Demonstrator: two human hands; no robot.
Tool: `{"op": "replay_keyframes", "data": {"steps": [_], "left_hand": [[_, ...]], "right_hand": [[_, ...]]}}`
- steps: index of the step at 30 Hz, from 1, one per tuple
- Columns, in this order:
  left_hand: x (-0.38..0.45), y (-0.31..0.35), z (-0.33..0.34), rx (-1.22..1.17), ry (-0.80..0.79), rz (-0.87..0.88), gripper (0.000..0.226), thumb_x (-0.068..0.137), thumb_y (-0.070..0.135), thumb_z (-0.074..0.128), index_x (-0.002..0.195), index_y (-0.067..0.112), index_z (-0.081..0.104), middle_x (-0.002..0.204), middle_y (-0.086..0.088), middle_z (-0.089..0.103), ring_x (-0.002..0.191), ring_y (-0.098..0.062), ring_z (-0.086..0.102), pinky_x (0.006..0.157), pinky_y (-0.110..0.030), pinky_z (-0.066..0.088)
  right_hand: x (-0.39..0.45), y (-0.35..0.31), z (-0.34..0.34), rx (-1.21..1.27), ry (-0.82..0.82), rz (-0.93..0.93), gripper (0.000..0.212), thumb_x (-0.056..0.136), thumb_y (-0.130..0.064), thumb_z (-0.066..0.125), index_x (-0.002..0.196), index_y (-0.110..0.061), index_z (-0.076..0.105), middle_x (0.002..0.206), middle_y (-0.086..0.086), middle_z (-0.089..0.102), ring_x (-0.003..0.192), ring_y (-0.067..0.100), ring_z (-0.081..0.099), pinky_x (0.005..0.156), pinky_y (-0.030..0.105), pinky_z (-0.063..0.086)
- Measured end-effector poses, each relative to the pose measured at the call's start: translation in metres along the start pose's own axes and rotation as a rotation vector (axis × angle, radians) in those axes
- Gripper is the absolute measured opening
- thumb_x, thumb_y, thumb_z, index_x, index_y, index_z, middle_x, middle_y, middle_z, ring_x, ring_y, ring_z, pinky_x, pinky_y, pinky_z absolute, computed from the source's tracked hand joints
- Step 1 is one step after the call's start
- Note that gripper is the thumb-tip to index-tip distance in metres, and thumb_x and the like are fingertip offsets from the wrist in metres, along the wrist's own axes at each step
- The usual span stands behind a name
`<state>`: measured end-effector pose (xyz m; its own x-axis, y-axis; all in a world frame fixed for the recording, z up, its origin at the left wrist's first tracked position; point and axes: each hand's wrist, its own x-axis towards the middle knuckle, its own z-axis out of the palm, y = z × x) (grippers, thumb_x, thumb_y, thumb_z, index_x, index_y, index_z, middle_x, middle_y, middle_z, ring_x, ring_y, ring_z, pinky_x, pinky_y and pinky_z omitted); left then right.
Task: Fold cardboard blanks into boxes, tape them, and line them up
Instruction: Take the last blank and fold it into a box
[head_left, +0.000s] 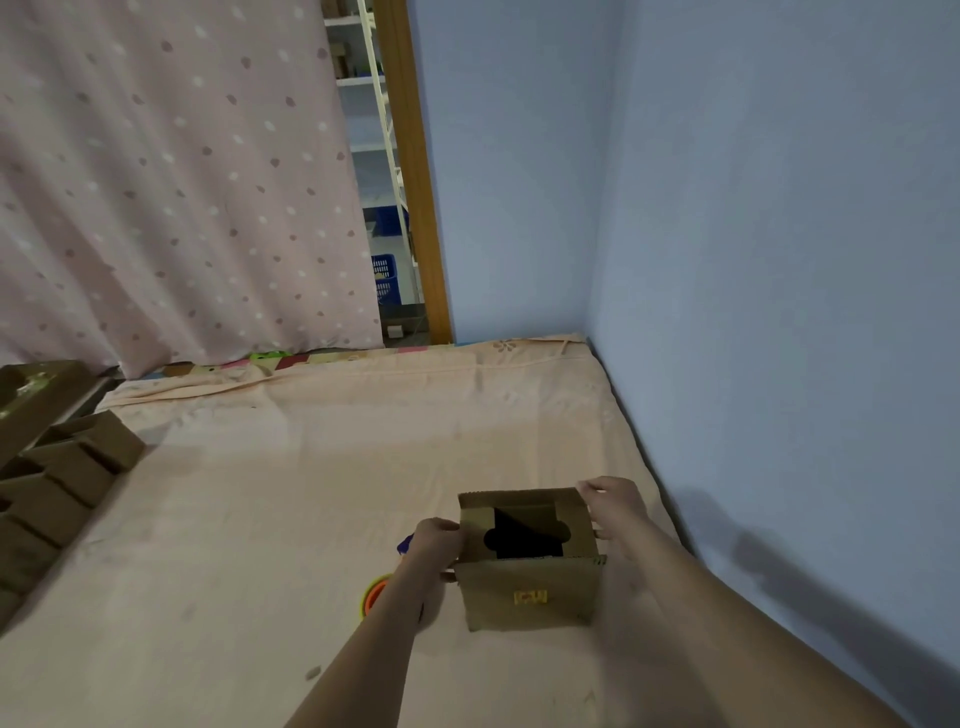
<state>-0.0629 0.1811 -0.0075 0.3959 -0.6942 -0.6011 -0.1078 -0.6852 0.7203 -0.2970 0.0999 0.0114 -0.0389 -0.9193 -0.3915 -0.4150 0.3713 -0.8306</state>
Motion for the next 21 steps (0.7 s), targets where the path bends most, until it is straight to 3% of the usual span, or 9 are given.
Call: {"op": "replay_keyframes", "data": {"steps": [5, 8, 11, 13, 16, 19, 21], "left_hand": [[-0.001, 0.010, -0.006, -0.043, -0.107, -0.065, 0.030, 0.090, 0.020, 0.060, 0.114, 0.004, 0.062, 0.110, -0.014, 0.066, 0.091, -0.033, 0.068, 0.072, -0.040, 0.062], [-0.002, 0.015, -0.004, -0.162, -0.169, -0.103, 0.034, 0.089, 0.031, 0.058, 0.112, 0.006, 0.062, 0.112, -0.013, 0.067, 0.095, -0.037, 0.068, 0.072, -0.041, 0.059], [0.000, 0.016, 0.001, -0.080, -0.092, -0.090, 0.039, 0.092, 0.041, 0.058, 0.111, 0.007, 0.056, 0.110, -0.012, 0.065, 0.094, -0.036, 0.067, 0.062, -0.040, 0.057], [0.005, 0.014, 0.006, 0.030, -0.031, -0.050, 0.034, 0.093, 0.032, 0.058, 0.110, 0.003, 0.056, 0.105, -0.014, 0.065, 0.092, -0.036, 0.067, 0.060, -0.041, 0.059], [0.009, 0.007, 0.008, 0.089, 0.008, -0.039, 0.019, 0.089, 0.015, 0.062, 0.102, 0.002, 0.066, 0.092, -0.014, 0.068, 0.084, -0.034, 0.069, 0.062, -0.042, 0.061], [0.010, 0.003, 0.007, 0.089, 0.042, -0.036, 0.020, 0.085, 0.017, 0.069, 0.103, 0.008, 0.069, 0.090, -0.012, 0.069, 0.082, -0.030, 0.068, 0.053, -0.036, 0.058], [0.012, 0.003, 0.007, 0.074, 0.049, -0.042, 0.020, 0.085, 0.017, 0.070, 0.104, 0.009, 0.069, 0.090, -0.011, 0.068, 0.082, -0.030, 0.067, 0.051, -0.035, 0.056]], "right_hand": [[0.003, -0.002, -0.005, 0.074, -0.065, 0.054, 0.011, 0.097, -0.018, 0.065, 0.107, -0.016, 0.070, 0.114, 0.006, 0.066, 0.105, 0.024, 0.062, 0.084, 0.038, 0.058], [0.008, 0.001, -0.011, 0.089, -0.093, 0.080, 0.019, 0.093, -0.006, 0.067, 0.110, -0.014, 0.069, 0.113, 0.010, 0.065, 0.100, 0.021, 0.062, 0.082, 0.033, 0.055], [0.014, 0.008, -0.008, 0.010, -0.141, 0.093, 0.035, 0.087, 0.002, 0.069, 0.118, -0.013, 0.065, 0.119, 0.011, 0.061, 0.102, 0.022, 0.062, 0.088, 0.034, 0.057], [0.017, 0.013, -0.006, -0.091, -0.153, 0.095, 0.041, 0.083, 0.001, 0.074, 0.118, -0.017, 0.063, 0.124, 0.008, 0.057, 0.111, 0.024, 0.059, 0.095, 0.036, 0.055], [0.017, 0.023, -0.003, -0.127, -0.134, 0.092, 0.043, 0.080, -0.001, 0.077, 0.114, -0.023, 0.061, 0.121, 0.005, 0.060, 0.108, 0.021, 0.060, 0.088, 0.034, 0.055], [0.017, 0.030, 0.001, -0.133, -0.114, 0.071, 0.044, 0.082, -0.007, 0.077, 0.118, -0.026, 0.060, 0.115, 0.007, 0.067, 0.099, 0.021, 0.064, 0.085, 0.039, 0.059], [0.014, 0.028, 0.000, -0.200, -0.121, 0.027, 0.047, 0.086, -0.015, 0.075, 0.128, -0.024, 0.057, 0.122, 0.006, 0.063, 0.103, 0.020, 0.062, 0.089, 0.038, 0.057]]}}
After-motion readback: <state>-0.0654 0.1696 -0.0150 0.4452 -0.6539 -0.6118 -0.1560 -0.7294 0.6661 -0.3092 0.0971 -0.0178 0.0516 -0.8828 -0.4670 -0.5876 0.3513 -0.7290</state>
